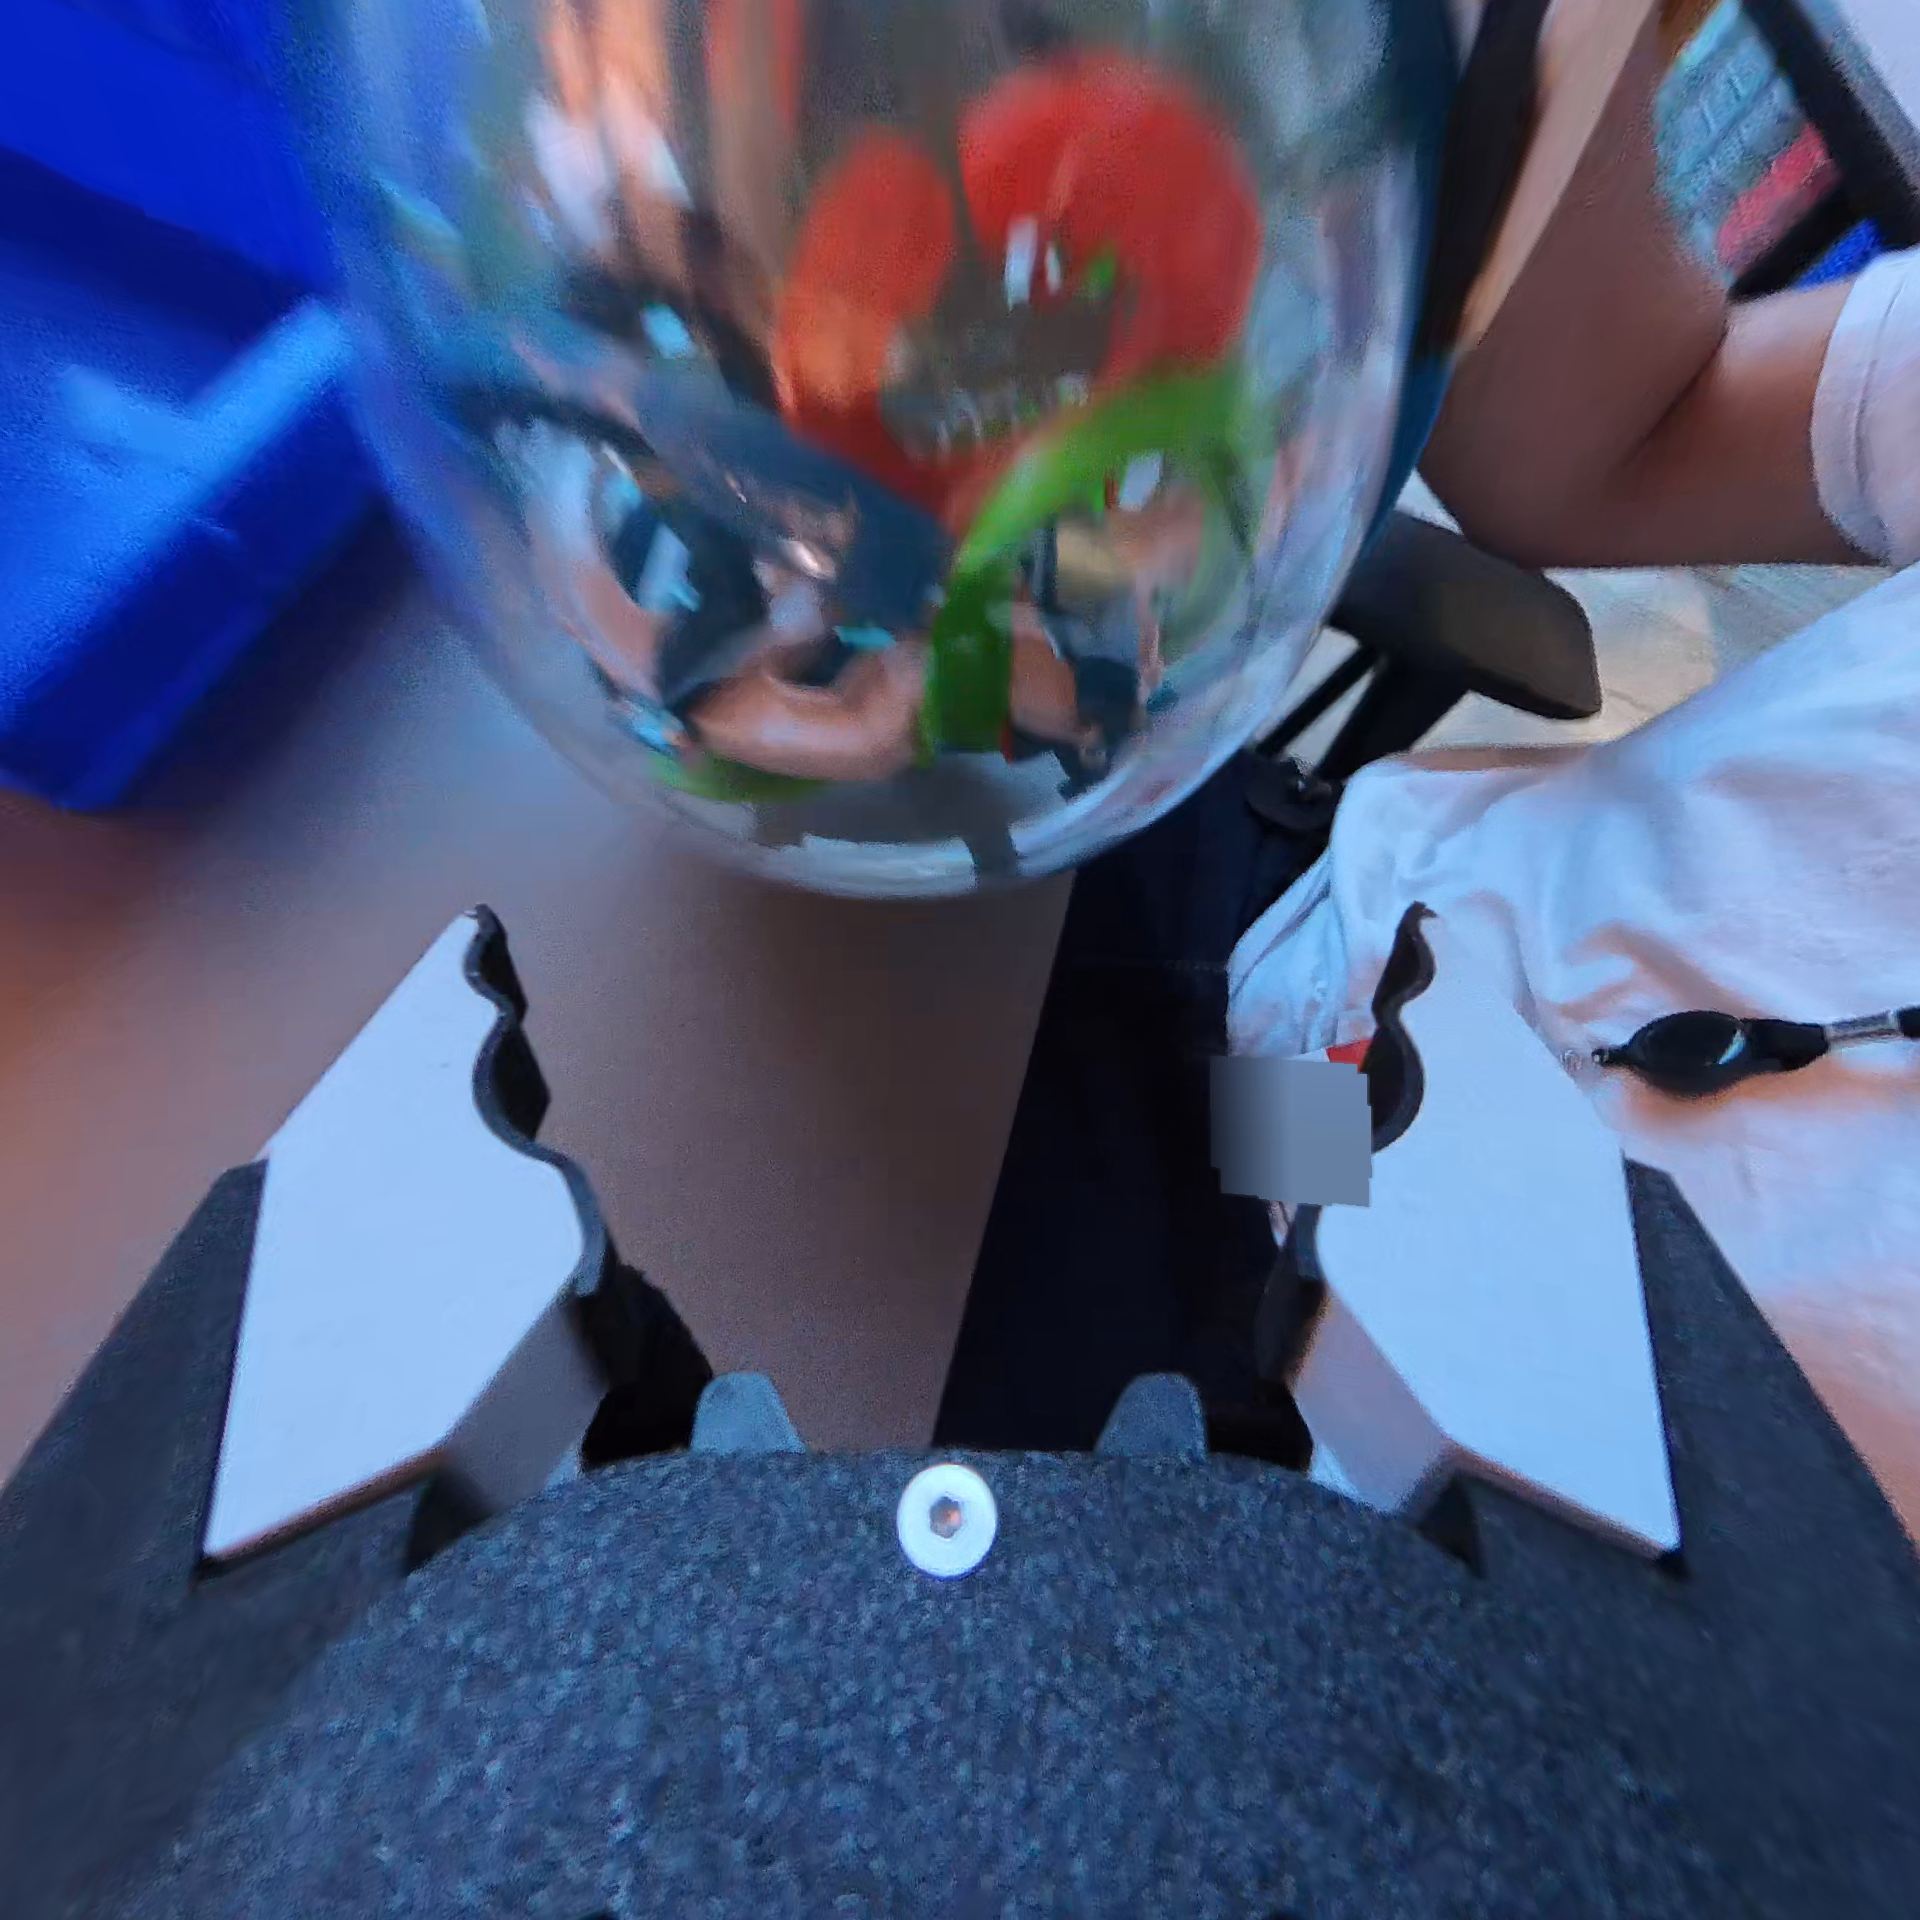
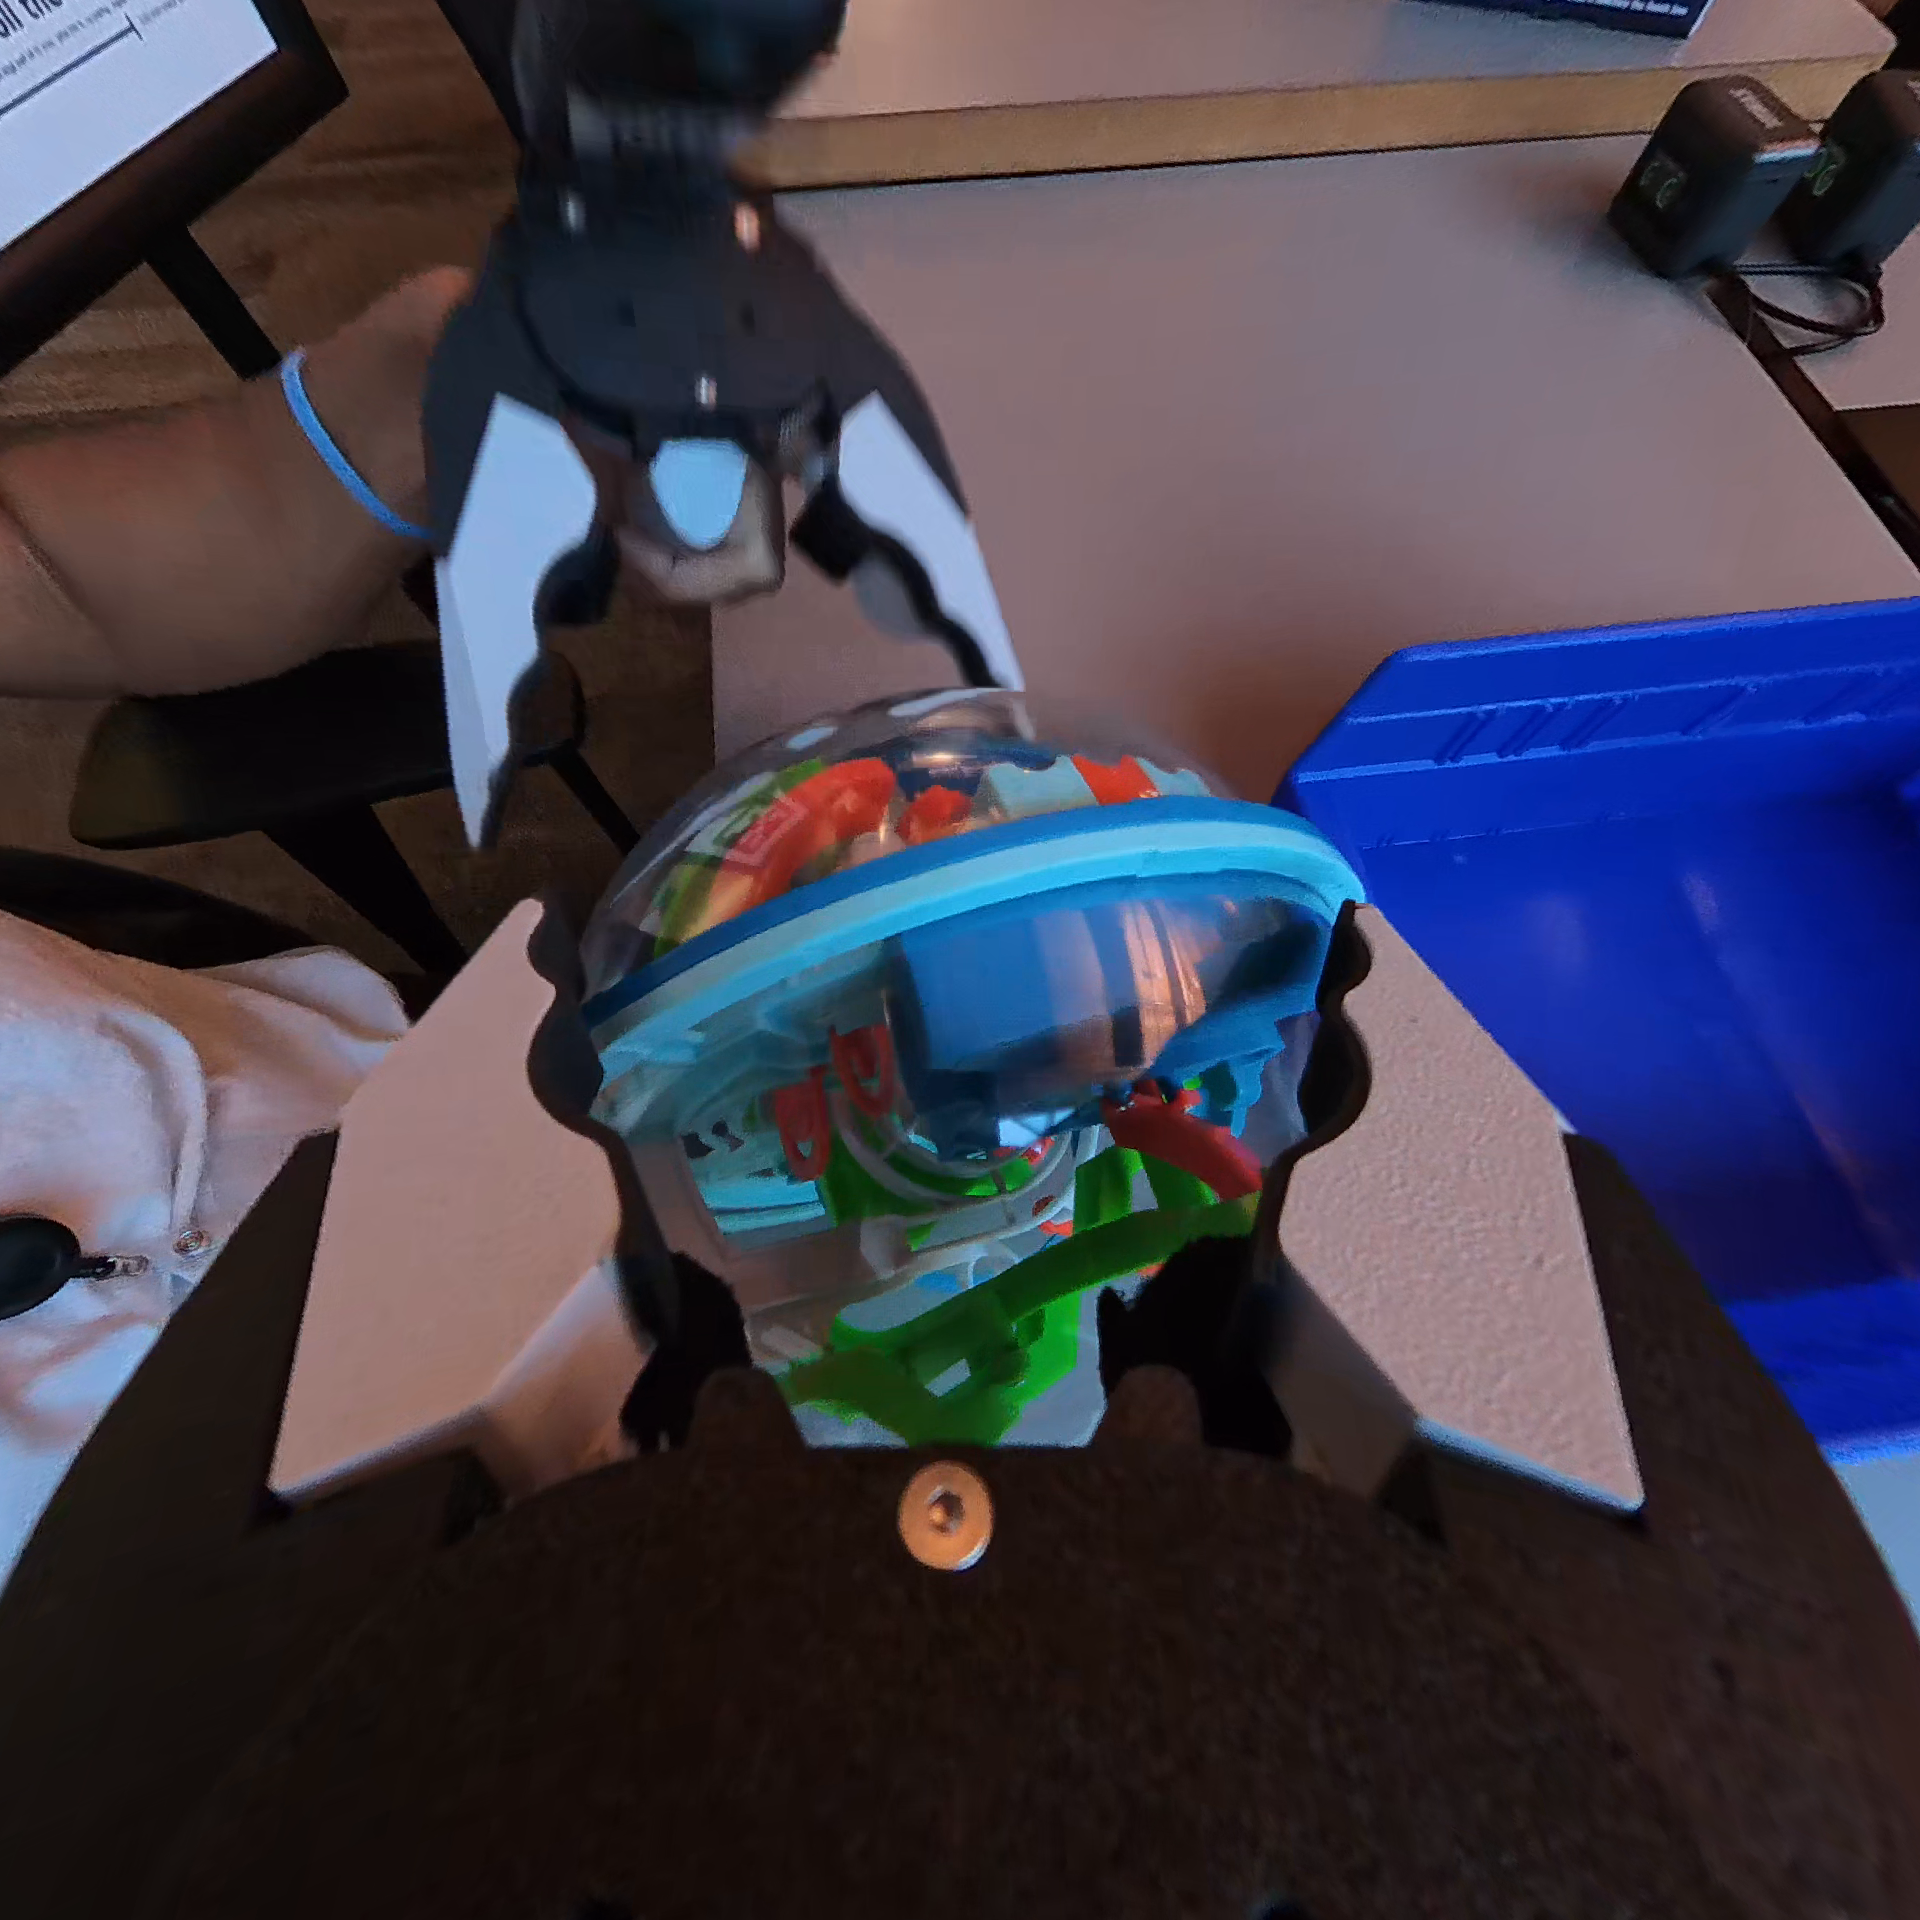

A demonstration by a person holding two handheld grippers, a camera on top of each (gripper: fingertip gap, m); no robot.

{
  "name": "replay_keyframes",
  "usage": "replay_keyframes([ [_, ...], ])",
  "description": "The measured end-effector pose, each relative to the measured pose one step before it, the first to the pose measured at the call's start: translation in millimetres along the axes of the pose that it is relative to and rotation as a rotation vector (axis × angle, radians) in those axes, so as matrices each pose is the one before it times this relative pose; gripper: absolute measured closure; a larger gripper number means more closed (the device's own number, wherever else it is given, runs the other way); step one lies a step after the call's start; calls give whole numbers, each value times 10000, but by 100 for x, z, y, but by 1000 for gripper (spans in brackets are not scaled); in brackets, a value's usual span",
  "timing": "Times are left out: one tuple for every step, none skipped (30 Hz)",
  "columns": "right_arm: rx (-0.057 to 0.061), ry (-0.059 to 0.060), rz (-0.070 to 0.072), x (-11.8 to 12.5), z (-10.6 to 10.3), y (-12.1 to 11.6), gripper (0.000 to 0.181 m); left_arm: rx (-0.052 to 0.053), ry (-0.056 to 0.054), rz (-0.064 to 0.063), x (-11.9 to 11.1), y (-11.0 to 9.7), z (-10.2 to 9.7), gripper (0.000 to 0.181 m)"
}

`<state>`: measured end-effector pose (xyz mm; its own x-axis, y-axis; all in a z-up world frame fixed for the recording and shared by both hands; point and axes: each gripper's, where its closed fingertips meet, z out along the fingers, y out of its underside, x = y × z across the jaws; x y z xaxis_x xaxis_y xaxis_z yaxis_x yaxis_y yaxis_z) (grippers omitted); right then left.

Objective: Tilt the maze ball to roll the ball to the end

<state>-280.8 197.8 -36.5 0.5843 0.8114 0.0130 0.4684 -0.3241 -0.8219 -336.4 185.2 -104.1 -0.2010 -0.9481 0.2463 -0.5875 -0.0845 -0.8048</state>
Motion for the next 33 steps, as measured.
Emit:
replay_keyframes([
  [-64, -29, -71, -114, 230, -116, 44, 316, -163, 115, -300, -1169, -1079, 27],
  [-65, -30, -62, -94, 237, -134, 45, 205, -76, 165, -129, -1062, -636, 27],
  [-41, -34, -55, -106, 258, -137, 45, 33, -61, 177, -93, -804, -180, 29],
  [-7, -53, -51, -112, 273, -143, 44, -98, -60, 147, -131, -535, 202, 30],
  [40, -84, -41, -135, 279, -152, 44, -137, 10, 98, -35, -309, 459, 31],
  [97, -106, -36, -131, 278, -165, 44, -122, 110, 31, 124, -155, 604, 32],
  [153, 5, -56, 75, 223, -186, 41, -126, 66, -37, 67, 29, 632, 33],
  [161, 61, -45, 188, 89, -88, 36, -191, -165, -95, -335, 331, 541, 33],
  [132, 45, 9, 194, -108, 105, 34, -196, -172, -93, -385, 529, 440, 37],
  [153, 94, 64, 276, -394, 217, 32, 17, 58, -51, -46, 349, 313, 36],
  [168, 62, 141, 249, -611, 384, 31, 154, 59, -94, -26, 176, 201, 38],
  [176, -41, 305, 178, -681, 571, 32, 150, 23, -87, -59, 138, 139, 40],
  [315, -122, 308, 162, -710, 553, 32, 142, 18, -28, -39, 63, 81, 41],
  [519, -135, 217, 157, -818, 393, 33, 111, 23, 24, -7, 10, 40, 42],
  [725, 27, 220, 418, -968, 301, 33, 76, 15, 40, 19, -41, 18, 42],
  [657, 61, 338, 561, -1145, 498, 40, 55, 3, 46, 16, -58, 25, 42],
  [669, -17, 443, 602, -1077, 386, 47, 55, 4, 50, 32, -62, 38, 42],
  [529, -143, 542, 485, -844, 292, 45, 67, 7, 59, 32, -88, 41, 43],
  [170, -181, 565, 399, -584, 492, 46, 74, 5, 67, 30, -94, 62, 43],
  [-63, -132, 537, 348, -223, 707, 46, 66, 0, 59, 46, -88, 70, 43],
  [-236, -224, 371, 37, 181, 925, 45, 24, -2, 59, 52, -14, 78, 43],
  [-277, -312, 157, -268, 417, 886, 43, -19, 0, 67, 56, 65, 98, 43],
  [-192, -351, 87, -429, 459, 622, 41, -41, 4, 37, 63, 146, 109, 43],
  [-33, -371, 244, -577, 394, 344, 42, -38, 4, -8, 49, 188, 117, 43],
  [178, -180, 227, -294, 320, 90, 37, 32, 6, -21, 52, 185, 80, 43],
  [184, -16, 49, -71, 162, 71, 34, 113, 28, -52, 40, 113, 23, 43],
  [69, -21, -118, -112, -23, 166, 34, 111, 54, -117, 24, 97, -6, 44],
  [60, -44, -230, -230, -140, 147, 33, 81, 74, -142, 24, 139, 9, 44],
  [69, 15, -442, -257, -200, 123, 33, 69, 65, -130, 15, 132, 24, 44],
  [21, 211, -714, -123, -158, 176, 32, 92, 36, -128, -47, 100, 23, 44],
  [-76, 377, -894, 48, -28, 261, 30, 115, 27, -134, -67, 50, 38, 44],
  [-179, 393, -843, 56, 105, 327, 31, 102, 43, -140, -67, 40, 40, 44],
  [-296, 319, -647, -29, 230, 390, 31, 79, 60, -135, -60, 58, 60, 44],
])
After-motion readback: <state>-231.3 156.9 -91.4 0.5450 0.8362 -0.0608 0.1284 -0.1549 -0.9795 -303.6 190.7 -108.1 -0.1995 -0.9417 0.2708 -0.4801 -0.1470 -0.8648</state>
